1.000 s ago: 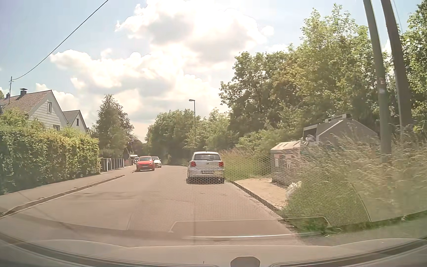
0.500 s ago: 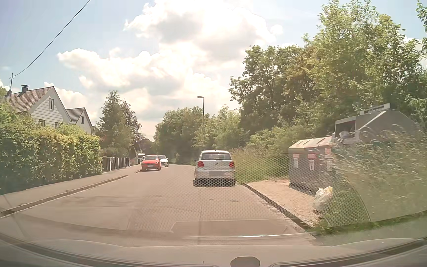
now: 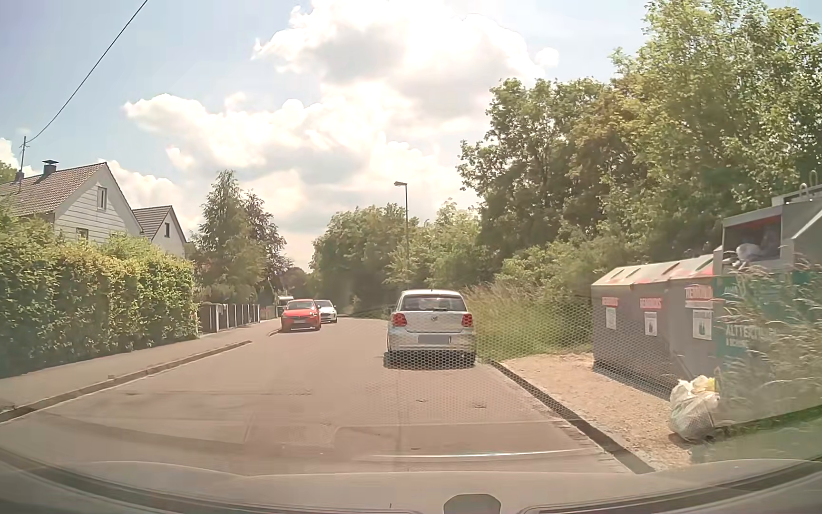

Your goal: Follow the waypoints while adhering to traffic rules and regulations

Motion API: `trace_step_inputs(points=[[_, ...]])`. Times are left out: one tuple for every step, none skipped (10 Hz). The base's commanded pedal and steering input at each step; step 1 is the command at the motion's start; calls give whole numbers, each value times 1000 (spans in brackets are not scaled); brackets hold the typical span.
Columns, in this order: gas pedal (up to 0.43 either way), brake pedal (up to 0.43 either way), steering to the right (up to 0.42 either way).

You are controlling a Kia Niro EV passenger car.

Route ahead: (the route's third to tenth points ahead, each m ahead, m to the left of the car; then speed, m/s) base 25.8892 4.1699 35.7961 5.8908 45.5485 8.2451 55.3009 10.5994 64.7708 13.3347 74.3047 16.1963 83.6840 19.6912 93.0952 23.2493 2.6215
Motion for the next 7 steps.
trace_step_inputs(points=[[0,0,-100],[0,0,-104],[0,0,-106],[0,0,-105],[0,0,-104],[0,0,-105],[0,55,-105]])
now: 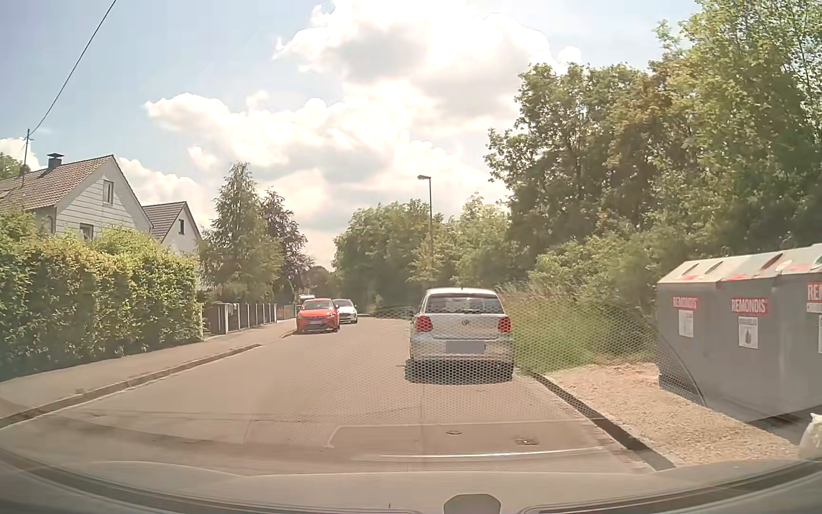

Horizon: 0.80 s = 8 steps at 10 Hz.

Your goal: Follow the waypoints while adhering to traffic rules and regulations

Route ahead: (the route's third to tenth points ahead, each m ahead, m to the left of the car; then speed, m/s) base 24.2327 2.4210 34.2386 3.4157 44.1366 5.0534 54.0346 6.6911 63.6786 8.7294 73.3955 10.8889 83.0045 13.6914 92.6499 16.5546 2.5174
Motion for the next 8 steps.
trace_step_inputs(points=[[0,146,-104],[0,171,-104],[0,201,-103],[0,226,-102],[0,226,-100],[0,226,-100],[0,226,-100],[0,226,-100]])
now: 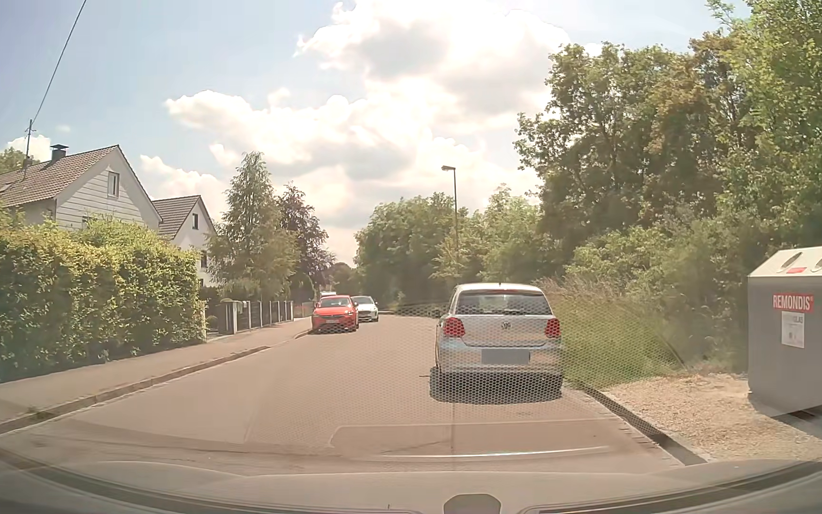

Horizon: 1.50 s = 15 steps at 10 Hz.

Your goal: Follow the waypoints while adhering to traffic rules and regulations

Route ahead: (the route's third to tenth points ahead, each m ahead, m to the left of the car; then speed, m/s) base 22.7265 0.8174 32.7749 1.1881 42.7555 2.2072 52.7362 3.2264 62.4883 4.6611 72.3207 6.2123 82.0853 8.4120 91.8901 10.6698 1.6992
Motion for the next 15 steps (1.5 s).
trace_step_inputs(points=[[0,226,-100],[0,213,-100],[0,195,-100],[0,189,-100],[0,195,-100],[0,195,-100],[0,195,-101],[0,189,-101],[0,183,-104],[0,165,-108],[0,104,-117],[0,6,-136],[0,0,-167],[0,0,-205],[0,0,-240]])
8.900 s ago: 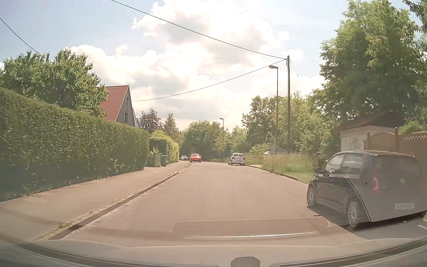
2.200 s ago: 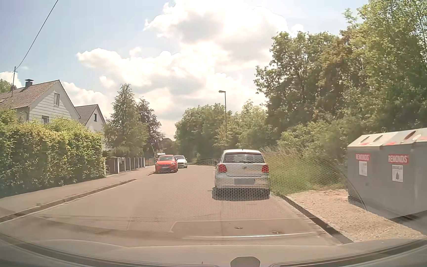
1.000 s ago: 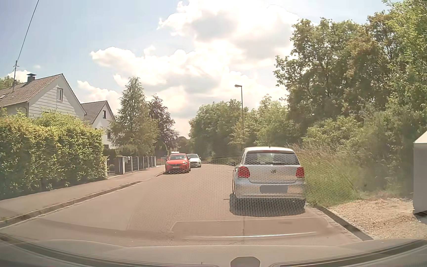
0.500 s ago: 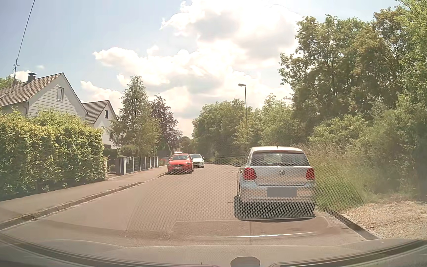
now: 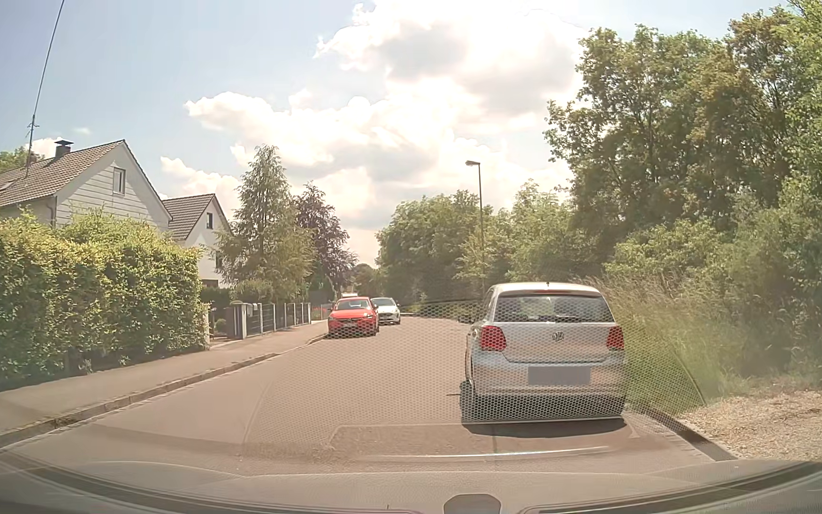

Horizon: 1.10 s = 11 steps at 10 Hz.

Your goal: Follow the waypoints while adhering to traffic rules and regulations

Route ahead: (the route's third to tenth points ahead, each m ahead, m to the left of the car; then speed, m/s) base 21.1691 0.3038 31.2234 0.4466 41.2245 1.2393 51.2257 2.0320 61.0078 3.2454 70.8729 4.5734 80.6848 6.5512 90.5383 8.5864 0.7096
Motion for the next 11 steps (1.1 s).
trace_step_inputs(points=[[0,0,-274],[0,0,-316],[0,0,-354],[0,0,-390],[98,0,-434],[130,0,-476],[130,0,-494],[0,0,-496],[0,0,-487],[0,0,-468],[0,79,-437]])
